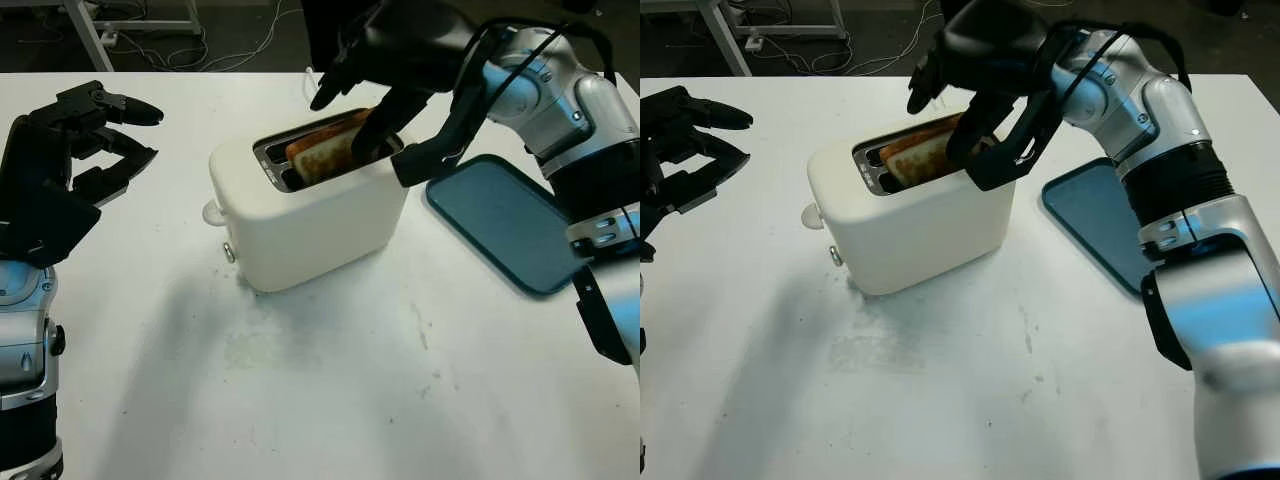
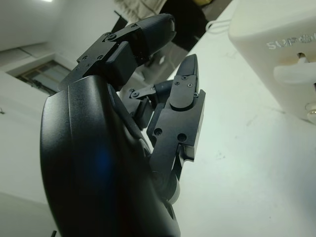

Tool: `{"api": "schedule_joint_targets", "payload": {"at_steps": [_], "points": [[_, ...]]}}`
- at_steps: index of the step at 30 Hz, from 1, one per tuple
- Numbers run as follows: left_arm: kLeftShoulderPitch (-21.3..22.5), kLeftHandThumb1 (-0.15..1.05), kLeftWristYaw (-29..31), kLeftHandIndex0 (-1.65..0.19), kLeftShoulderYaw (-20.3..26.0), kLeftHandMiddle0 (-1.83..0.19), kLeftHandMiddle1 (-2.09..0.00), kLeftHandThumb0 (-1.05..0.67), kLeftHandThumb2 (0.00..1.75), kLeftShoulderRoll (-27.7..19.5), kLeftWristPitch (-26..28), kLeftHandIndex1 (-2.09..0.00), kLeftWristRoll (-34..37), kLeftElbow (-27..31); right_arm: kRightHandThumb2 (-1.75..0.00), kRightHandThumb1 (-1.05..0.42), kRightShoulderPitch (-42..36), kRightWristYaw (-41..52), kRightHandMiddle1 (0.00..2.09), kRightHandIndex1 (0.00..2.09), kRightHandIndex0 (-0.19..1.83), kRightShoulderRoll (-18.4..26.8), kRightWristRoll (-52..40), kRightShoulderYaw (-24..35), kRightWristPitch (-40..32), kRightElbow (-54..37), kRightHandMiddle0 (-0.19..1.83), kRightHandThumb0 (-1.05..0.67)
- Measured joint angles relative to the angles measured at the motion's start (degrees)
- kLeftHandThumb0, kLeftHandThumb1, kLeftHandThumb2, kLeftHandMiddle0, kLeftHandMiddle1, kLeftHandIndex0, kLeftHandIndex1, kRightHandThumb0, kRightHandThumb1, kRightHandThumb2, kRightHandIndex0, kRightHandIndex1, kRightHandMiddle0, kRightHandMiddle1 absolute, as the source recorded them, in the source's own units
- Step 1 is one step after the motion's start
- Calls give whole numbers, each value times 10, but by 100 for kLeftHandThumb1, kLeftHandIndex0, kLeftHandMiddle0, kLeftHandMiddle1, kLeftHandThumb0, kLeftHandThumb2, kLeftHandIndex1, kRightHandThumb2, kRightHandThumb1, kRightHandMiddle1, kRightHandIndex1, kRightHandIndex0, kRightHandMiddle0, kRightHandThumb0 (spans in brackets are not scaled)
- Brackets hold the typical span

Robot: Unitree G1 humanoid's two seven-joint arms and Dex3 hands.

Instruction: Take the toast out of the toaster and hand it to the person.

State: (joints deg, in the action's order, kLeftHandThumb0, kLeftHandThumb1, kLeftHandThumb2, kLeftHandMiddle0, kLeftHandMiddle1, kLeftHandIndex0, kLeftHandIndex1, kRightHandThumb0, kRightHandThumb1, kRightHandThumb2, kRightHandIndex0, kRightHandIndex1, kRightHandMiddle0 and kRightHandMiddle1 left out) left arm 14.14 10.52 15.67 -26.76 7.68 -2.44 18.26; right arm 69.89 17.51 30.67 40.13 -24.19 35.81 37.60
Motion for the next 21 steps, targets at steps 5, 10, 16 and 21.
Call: {"api": "schedule_joint_targets", "payload": {"at_steps": [5,10,16,21], "points": [[0,92,0,-63,0,-60,-118,-7,9,0,0,-81,-2,2,0,-81,-4,-32,5,92,74,-5,15,-14,10,15,100,-77],[-2,92,0,-63,0,-60,-118,-7,10,1,0,-81,-2,3,-1,-83,-7,-38,7,97,71,-6,19,-21,12,22,103,-67],[-3,92,0,-62,0,-59,-118,-7,11,6,0,-81,0,3,0,-84,-10,-36,65,141,71,-6,19,-22,22,22,96,-43],[-3,92,-1,-62,0,-59,-118,-9,10,6,0,-81,-1,3,0,-84,-14,-32,149,164,76,-8,4,-19,32,29,68,-35]]}}
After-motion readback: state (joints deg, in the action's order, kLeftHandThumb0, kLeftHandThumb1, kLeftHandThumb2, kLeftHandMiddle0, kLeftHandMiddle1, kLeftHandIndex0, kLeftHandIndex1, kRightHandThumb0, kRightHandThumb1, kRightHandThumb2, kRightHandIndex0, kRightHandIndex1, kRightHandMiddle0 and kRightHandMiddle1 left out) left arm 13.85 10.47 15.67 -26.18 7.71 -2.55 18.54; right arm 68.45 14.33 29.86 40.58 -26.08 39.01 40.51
